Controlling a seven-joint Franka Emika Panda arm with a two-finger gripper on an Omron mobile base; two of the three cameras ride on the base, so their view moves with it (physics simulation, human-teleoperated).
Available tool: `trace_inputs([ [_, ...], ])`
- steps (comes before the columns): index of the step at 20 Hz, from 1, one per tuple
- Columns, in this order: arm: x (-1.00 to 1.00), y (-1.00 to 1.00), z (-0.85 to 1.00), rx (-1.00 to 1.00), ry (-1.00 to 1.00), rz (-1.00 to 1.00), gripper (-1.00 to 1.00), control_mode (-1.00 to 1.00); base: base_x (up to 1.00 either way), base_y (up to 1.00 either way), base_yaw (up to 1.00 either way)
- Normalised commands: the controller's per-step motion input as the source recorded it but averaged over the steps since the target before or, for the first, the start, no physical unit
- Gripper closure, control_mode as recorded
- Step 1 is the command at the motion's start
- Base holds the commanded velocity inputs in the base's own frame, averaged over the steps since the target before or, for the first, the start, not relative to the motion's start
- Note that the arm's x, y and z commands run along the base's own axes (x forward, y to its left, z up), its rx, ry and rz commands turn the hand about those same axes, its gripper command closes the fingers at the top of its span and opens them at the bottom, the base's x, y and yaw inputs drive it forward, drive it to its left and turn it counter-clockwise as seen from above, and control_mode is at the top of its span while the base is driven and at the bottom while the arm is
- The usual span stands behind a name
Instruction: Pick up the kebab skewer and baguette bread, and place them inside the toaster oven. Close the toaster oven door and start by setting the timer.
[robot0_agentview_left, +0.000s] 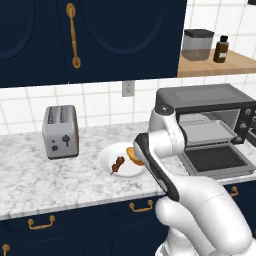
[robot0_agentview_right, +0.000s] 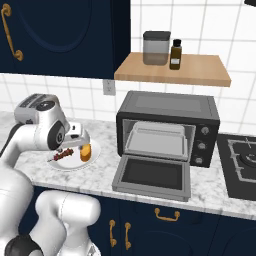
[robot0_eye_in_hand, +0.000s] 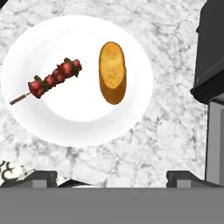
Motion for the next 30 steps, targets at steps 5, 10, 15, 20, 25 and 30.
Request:
trace_inputs([
  [5,0.48,0.0,-0.39,-0.01,0.0,0.03,-1.0,-1.0,0.0,0.0,0.0],
  [10,0.36,0.0,-0.33,0.0,0.04,0.0,-1.0,-1.0,0.0,0.0,0.0],
  [15,0.03,0.02,-0.32,0.0,0.01,0.0,-1.0,-1.0,0.0,0.0,0.0],
  [20,0.19,0.02,-0.12,0.0,0.0,0.0,-1.0,-1.0,0.0,0.0,0.0],
  [25,0.26,0.08,-0.22,0.0,0.0,0.0,-1.0,-1.0,0.0,0.0,0.0],
  [30,0.22,0.02,-0.24,0.0,0.0,0.0,-1.0,-1.0,0.0,0.0,0.0],
])
